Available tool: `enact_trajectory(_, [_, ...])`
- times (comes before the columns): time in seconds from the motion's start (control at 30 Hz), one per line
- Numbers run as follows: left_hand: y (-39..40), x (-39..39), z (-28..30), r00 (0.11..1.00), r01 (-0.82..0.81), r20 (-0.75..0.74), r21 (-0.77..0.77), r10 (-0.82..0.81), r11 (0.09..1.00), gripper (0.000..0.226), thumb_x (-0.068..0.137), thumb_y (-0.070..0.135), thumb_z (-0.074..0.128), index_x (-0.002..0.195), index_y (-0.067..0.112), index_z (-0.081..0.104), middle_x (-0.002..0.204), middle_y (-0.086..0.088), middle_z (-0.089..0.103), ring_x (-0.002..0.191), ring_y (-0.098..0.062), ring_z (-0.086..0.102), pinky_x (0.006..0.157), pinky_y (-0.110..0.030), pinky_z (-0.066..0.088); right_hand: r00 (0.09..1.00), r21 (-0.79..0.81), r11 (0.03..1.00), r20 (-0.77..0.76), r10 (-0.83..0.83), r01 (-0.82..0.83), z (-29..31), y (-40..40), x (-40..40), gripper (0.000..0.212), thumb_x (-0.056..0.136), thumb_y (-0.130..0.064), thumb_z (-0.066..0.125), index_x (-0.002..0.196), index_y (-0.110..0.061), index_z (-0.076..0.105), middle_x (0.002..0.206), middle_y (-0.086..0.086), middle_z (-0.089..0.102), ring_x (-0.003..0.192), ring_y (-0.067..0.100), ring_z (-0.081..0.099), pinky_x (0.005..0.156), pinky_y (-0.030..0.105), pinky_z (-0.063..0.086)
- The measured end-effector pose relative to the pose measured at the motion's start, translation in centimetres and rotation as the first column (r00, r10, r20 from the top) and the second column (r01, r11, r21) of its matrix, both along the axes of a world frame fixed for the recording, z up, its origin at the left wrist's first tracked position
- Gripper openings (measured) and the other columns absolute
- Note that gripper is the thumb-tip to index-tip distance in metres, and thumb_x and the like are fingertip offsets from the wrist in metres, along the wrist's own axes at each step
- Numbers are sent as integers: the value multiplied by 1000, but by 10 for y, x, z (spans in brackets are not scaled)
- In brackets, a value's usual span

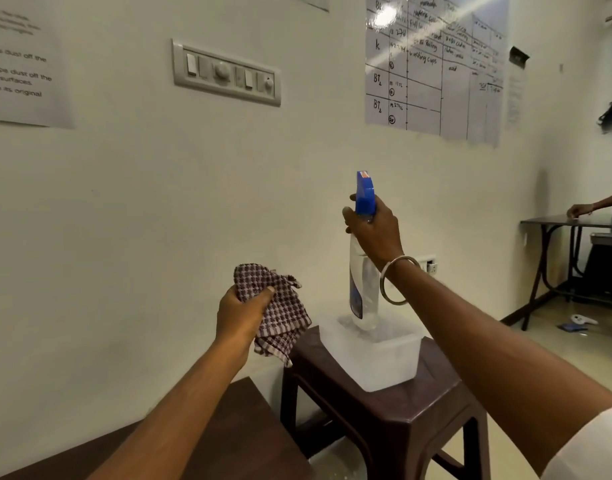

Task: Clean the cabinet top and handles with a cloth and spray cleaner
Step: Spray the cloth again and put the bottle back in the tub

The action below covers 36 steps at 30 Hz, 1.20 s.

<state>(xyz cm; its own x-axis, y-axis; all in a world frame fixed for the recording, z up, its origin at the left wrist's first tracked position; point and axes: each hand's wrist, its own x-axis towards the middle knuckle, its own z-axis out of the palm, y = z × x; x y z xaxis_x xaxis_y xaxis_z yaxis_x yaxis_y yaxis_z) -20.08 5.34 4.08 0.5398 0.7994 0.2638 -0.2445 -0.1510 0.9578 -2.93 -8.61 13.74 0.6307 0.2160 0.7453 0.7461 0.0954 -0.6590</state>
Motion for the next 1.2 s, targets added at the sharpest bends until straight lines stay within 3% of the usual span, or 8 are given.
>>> enact_trajectory(0.1, [4, -9, 5, 999, -23, 26, -19, 23, 1000, 20, 91, 19, 65, 109, 16, 57, 94, 0, 65, 81, -15, 64, 62, -26, 49, 997, 12, 997, 13, 81, -81, 12, 1, -19, 28, 89, -21, 62, 115, -11, 56, 89, 12, 66, 71, 19, 66, 73, 25, 55])
enact_trajectory(0.2, [9, -19, 10, 998, -37, 47, -58, 39, 998, 18, 91, 18, 63, 108, 16, 58, 96, -3, 67, 83, -17, 65, 64, -27, 51, 986, -4, 986, -13, 169, -169, 14, 4, -40, 28, 89, -25, 62, 110, -8, 57, 80, 8, 64, 66, 15, 65, 69, 22, 55])
enact_trajectory(0.43, [25, -42, 13, 992, -88, 77, -96, 96, 991, 17, 92, 27, 62, 105, 16, 60, 100, -4, 68, 87, -19, 67, 67, -29, 52, 911, -94, 911, -142, 387, -401, -28, 25, -85, 20, 89, -24, 60, 97, -6, 59, 72, 7, 66, 65, 18, 66, 74, 34, 59])
enact_trajectory(0.57, [37, -57, 11, 985, -155, 64, -82, 160, 985, 21, 93, 34, 61, 107, 18, 60, 100, -2, 67, 87, -18, 66, 67, -28, 52, 879, -158, 873, -214, 425, -461, -60, 42, -112, 18, 88, -27, 61, 90, -9, 60, 72, 6, 68, 66, 19, 67, 74, 35, 59])
enact_trajectory(0.8, [59, -88, 2, 972, -226, 38, -117, 232, 967, 24, 93, 37, 59, 110, 19, 60, 109, -6, 68, 97, -25, 67, 89, -44, 56, 811, -226, 787, -291, 507, -574, -110, 67, -154, 24, 90, -28, 60, 92, -4, 61, 72, 9, 67, 64, 16, 66, 68, 25, 56])
enact_trajectory(0.97, [68, -107, -4, 974, -211, 52, -155, 221, 965, 31, 94, 34, 58, 118, 14, 60, 108, -8, 69, 97, -26, 67, 86, -43, 57, 763, -260, 725, -342, 549, -638, -134, 80, -179, 32, 90, -38, 60, 89, -6, 61, 73, 10, 69, 67, 20, 68, 72, 30, 58])
enact_trajectory(1.1, [73, -119, -12, 980, -178, 53, -170, 190, 969, 22, 95, 31, 58, 110, 16, 62, 106, -9, 71, 95, -27, 69, 84, -42, 57, 763, -297, 707, -335, 552, -642, -146, 86, -199, 30, 91, -36, 59, 85, -7, 61, 69, 2, 69, 61, 10, 66, 60, 14, 51])
enact_trajectory(1.2, [77, -124, -17, 983, -171, 44, -168, 180, 971, 24, 94, 30, 59, 111, 14, 64, 107, -11, 71, 96, -28, 69, 87, -45, 57, 761, -308, 698, -326, 561, -647, -150, 93, -206, 28, 91, -35, 58, 84, -8, 62, 71, 4, 70, 63, 12, 66, 67, 20, 54])
